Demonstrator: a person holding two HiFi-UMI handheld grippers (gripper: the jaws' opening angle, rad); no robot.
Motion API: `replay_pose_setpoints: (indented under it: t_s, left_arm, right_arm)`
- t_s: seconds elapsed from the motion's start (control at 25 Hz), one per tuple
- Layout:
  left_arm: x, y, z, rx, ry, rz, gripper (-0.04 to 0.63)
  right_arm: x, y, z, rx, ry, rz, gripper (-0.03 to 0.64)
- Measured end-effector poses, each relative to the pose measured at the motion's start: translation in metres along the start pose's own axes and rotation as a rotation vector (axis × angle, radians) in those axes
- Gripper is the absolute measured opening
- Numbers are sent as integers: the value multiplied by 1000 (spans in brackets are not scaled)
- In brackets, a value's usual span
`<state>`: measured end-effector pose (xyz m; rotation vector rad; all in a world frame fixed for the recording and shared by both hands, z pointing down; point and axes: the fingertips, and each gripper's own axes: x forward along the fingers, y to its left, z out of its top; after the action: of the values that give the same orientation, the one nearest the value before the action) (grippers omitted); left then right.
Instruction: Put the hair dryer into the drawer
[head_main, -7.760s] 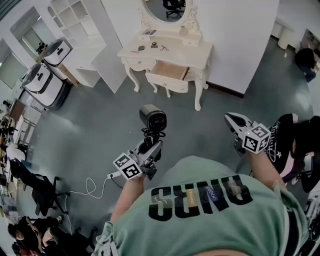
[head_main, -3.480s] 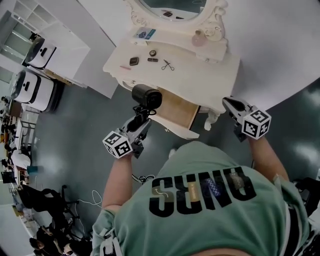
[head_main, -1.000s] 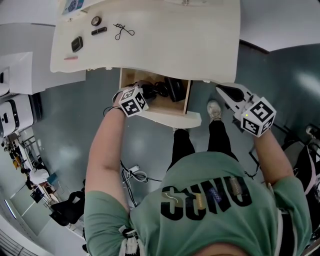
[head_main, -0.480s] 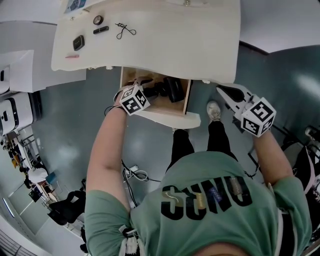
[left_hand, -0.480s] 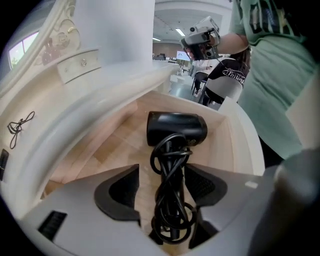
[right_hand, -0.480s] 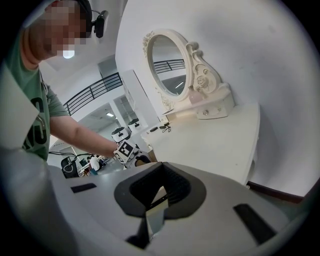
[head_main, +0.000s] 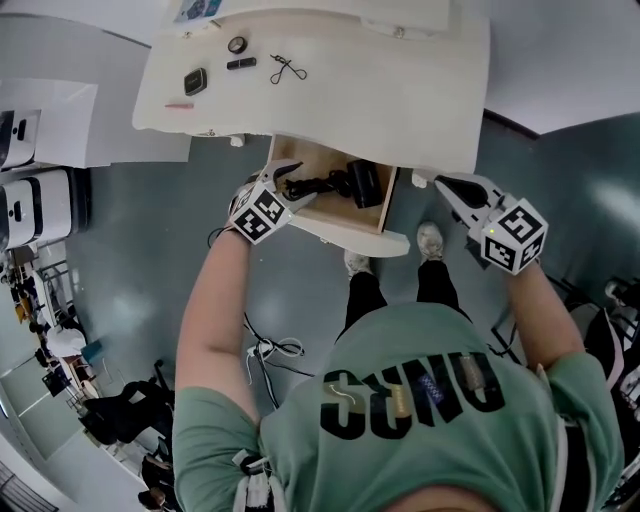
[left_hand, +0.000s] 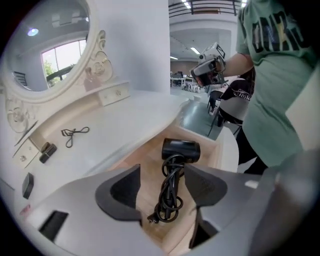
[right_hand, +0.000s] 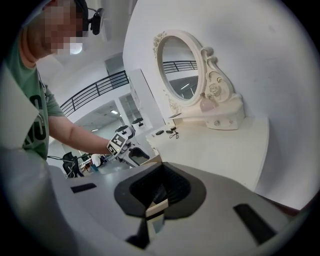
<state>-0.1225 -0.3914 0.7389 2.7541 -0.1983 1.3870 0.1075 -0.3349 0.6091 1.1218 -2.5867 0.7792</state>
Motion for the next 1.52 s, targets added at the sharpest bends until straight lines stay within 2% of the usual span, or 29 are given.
replay_pose_setpoints:
  t_s: [0.12, 0.28, 0.44, 0.64, 0.76, 0.96, 1.12, 1.24, 1.32, 1.52]
  left_arm:
    - [-36, 6, 25, -74, -109, 73, 275]
    - [-90, 4, 62, -206, -307, 153, 275]
    - [-151, -4, 97, -292, -510, 228, 272]
    - [-231, -18, 123, -422, -766, 320, 214]
    - [-272, -29, 125, -489, -882, 368, 184]
    - [-324, -49, 127, -555, -1003, 451, 124]
    - [-339, -66, 132, -610, -1068, 460, 59]
    - [-335, -68, 132, -673, -1078, 463, 12]
    - [-331, -71, 132, -705, -1074, 452, 11]
    - [-328, -77, 143, -682, -1049, 446, 10]
  right_arm:
    - [0, 10, 16, -23, -1, 4, -6]
    - [-2, 24, 39, -38, -10, 9, -6]
    - [-6, 36, 67, -59, -25, 20, -6]
    - [-17, 52, 100, -76, -46, 21, -6]
    - [-22, 63, 120, -101, -61, 22, -6]
    - [-32, 80, 151, -135, -89, 34, -6]
    - [-39, 90, 168, -159, -102, 40, -6]
    - [-39, 93, 180, -183, -109, 47, -6]
    - [-38, 98, 184, -193, -112, 54, -6]
    - [-38, 106, 186, -208, -89, 62, -6]
